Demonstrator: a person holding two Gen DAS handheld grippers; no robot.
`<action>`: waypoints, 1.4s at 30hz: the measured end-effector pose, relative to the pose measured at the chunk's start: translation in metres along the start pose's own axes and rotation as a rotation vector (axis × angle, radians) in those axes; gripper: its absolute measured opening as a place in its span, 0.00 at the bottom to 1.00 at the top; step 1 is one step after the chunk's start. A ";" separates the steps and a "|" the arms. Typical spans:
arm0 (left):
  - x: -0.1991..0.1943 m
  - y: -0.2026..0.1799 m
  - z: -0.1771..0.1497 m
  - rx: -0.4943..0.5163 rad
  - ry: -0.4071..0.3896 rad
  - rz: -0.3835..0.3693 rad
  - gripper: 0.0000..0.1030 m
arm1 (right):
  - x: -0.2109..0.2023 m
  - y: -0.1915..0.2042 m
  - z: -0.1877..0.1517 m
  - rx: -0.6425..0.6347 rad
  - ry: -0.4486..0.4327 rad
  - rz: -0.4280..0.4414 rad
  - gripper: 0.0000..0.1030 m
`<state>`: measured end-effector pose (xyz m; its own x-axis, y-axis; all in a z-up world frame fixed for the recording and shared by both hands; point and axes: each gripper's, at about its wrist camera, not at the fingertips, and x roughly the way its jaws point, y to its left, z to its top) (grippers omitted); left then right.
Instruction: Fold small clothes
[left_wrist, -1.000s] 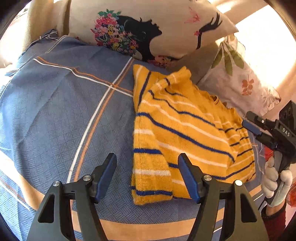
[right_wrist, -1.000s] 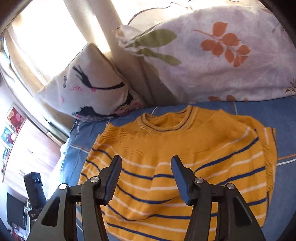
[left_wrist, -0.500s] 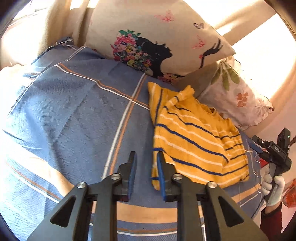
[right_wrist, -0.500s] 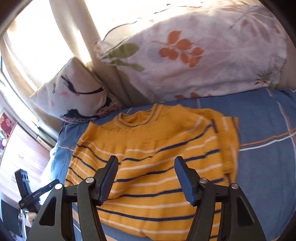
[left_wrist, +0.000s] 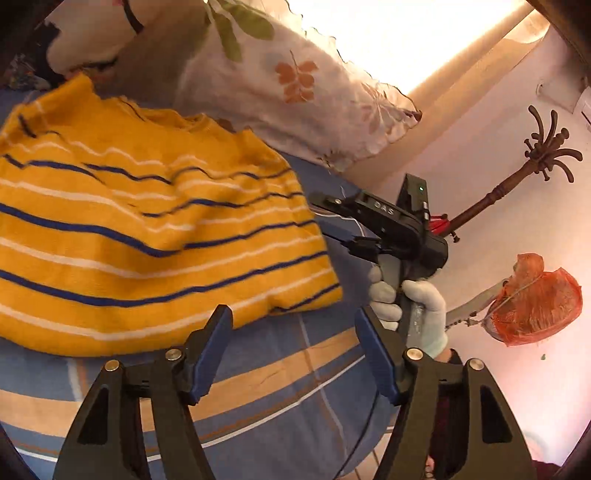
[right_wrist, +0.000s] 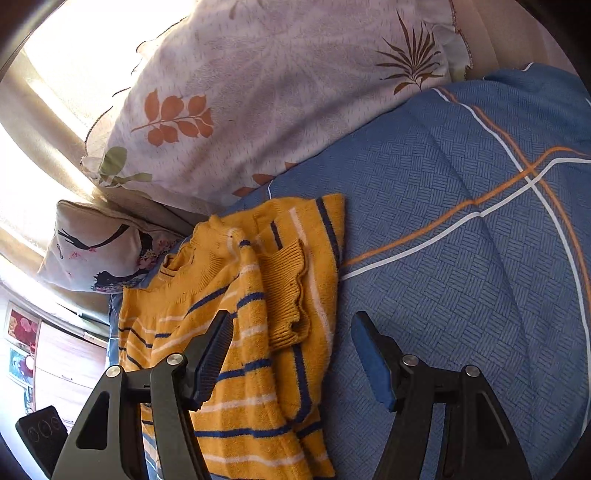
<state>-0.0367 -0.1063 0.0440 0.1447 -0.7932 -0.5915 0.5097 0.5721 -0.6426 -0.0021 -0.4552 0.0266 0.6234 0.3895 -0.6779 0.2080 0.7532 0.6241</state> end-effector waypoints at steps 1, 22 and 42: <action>0.014 -0.006 0.001 -0.008 0.015 -0.009 0.67 | 0.002 -0.004 0.003 0.006 0.007 0.012 0.69; 0.105 -0.044 -0.003 0.048 0.083 0.097 0.69 | 0.044 -0.003 0.032 -0.132 0.254 0.211 0.71; 0.191 -0.132 -0.070 1.146 0.034 0.963 0.71 | 0.062 0.019 0.045 -0.131 0.447 0.096 0.72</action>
<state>-0.1358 -0.3186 -0.0178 0.7918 -0.2028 -0.5762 0.6062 0.3762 0.7007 0.0739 -0.4405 0.0142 0.2439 0.6292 -0.7380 0.0501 0.7518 0.6575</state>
